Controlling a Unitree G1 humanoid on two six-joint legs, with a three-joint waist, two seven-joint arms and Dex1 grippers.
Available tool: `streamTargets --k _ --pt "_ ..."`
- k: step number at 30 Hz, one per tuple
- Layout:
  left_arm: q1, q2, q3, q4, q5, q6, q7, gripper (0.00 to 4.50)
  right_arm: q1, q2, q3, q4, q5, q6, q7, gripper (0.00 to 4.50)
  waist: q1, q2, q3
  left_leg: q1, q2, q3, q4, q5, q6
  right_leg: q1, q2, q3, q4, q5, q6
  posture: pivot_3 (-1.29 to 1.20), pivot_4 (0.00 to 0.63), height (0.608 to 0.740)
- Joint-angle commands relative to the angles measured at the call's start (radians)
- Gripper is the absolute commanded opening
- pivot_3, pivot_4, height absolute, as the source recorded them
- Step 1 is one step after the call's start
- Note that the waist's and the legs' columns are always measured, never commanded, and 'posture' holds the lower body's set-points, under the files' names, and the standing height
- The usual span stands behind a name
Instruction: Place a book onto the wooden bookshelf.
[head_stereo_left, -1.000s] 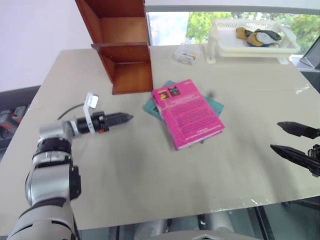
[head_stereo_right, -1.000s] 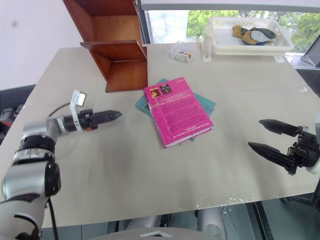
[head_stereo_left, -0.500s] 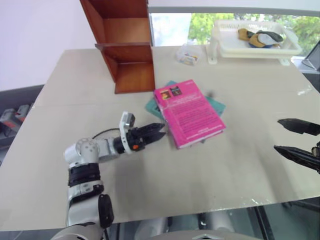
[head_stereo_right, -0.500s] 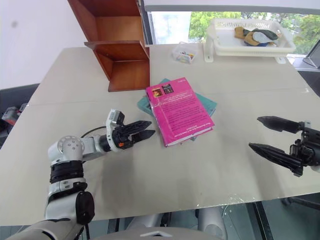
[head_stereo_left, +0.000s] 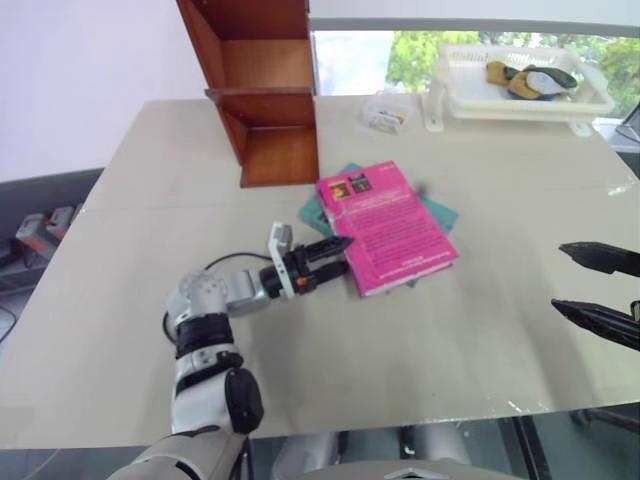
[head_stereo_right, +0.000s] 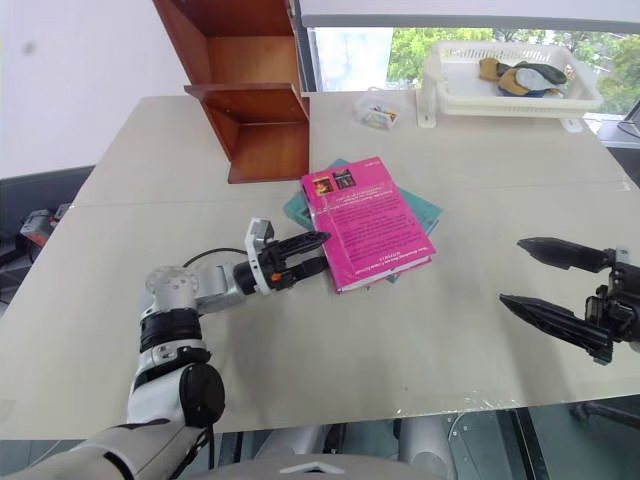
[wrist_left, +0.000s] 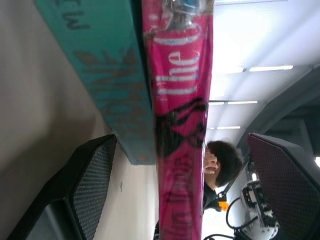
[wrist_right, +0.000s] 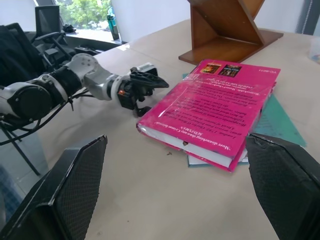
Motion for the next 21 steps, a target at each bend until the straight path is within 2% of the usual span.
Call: streamTargets --k 1,4,7,8,9,11,15,21 --pt "-0.033 -0.027 -0.065 0.153 0.028 -0.068 -0.004 4.45 0.000 0.005 -0.032 -0.024 0.008 -0.011 -0.012 4.50 0.001 0.001 -0.001 0.000 0.000 0.000 0.000 0.000 0.000 0.000 0.000 0.000 0.000 0.000 0.000 0.00 0.150 0.740" --pt "-0.069 -0.026 -0.080 0.225 0.035 -0.110 -0.023 4.45 -0.001 0.004 -0.032 -0.026 0.007 -0.012 -0.016 4.50 0.008 0.005 -0.003 0.002 -0.001 -0.001 0.000 0.000 0.000 0.003 0.000 -0.001 0.000 0.000 0.000 0.00 0.150 0.740" --pt "-0.109 -0.004 -0.114 0.293 0.031 -0.131 -0.070 3.64 0.009 0.010 -0.037 -0.032 0.004 -0.015 -0.019 4.50 0.007 0.005 -0.003 0.011 -0.001 -0.001 -0.001 0.000 0.000 0.013 -0.001 -0.001 -0.001 0.000 0.001 0.00 0.150 0.740" --pt "-0.118 0.002 -0.125 0.305 0.031 -0.133 -0.082 3.28 0.014 0.013 -0.038 -0.035 0.003 -0.015 -0.020 4.50 0.007 0.005 -0.003 0.012 -0.001 -0.001 -0.001 0.000 0.000 0.013 -0.001 -0.001 -0.001 0.000 0.001 0.00 0.150 0.740" --pt "-0.127 0.007 -0.132 0.317 0.031 -0.134 -0.088 2.69 0.017 0.015 -0.039 -0.038 0.003 -0.016 -0.022 4.50 0.007 0.005 -0.003 0.012 -0.001 -0.001 -0.001 0.000 0.000 0.013 0.000 -0.002 -0.001 -0.001 0.001 0.00 0.150 0.740" --pt "-0.135 0.026 -0.159 0.317 0.026 -0.113 -0.114 2.07 0.024 0.019 -0.043 -0.044 0.004 -0.017 -0.026 4.50 0.006 0.005 -0.003 0.012 -0.001 -0.001 -0.001 0.000 0.000 0.013 0.000 -0.002 -0.001 -0.001 0.001 0.00 0.150 0.740" --pt "-0.119 0.075 -0.202 0.241 -0.004 -0.052 -0.155 2.07 0.039 0.029 -0.050 -0.054 0.001 -0.021 -0.032 4.50 -0.001 0.004 -0.003 0.011 -0.001 -0.001 -0.001 0.000 0.000 0.013 0.001 -0.002 -0.001 0.000 0.001 0.00 0.150 0.740" --pt "-0.100 0.163 -0.148 0.071 -0.116 0.051 -0.193 2.07 0.046 0.038 -0.038 -0.057 -0.011 -0.031 -0.043 4.50 -0.014 -0.002 0.002 0.010 0.000 -0.001 -0.002 0.000 0.000 0.010 0.000 0.000 -0.002 -0.001 0.001 0.00 0.150 0.740"
